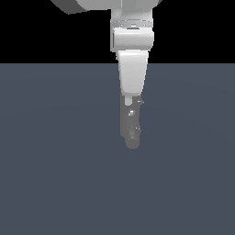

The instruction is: Turn on the faucet by rotating a designated handle.

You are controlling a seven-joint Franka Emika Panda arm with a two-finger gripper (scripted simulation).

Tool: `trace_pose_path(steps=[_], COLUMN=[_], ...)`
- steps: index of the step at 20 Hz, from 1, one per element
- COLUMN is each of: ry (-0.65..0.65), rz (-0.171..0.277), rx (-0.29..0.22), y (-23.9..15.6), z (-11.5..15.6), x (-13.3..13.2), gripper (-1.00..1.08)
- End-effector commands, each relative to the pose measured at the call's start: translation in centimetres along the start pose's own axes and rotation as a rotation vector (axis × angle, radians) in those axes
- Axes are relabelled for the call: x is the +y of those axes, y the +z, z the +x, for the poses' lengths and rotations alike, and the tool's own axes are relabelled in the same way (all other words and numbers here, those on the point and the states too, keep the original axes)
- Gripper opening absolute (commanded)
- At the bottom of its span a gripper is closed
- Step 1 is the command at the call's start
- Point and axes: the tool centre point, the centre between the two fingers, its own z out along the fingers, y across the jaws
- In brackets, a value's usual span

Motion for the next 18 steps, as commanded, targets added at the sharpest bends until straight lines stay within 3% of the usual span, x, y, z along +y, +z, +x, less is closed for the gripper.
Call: trace_pose_path(steps=[1,9,10,11,18], ry=[0.019,0.022,0.022,-0.008,0.000], rz=[0.000,-0.001,-0.001,0.000,0.000], rx=[0.000,0.001,0.001,0.000,0.001], y=[0.0,0.0,0.0,0.0,0.0], z=[2.4,7.2,7.2,5.3,7.6], x=[0.0,0.1,0.1,-0.2,-2.0], gripper=[-1.00,-1.00,-1.00,-1.00,-1.00])
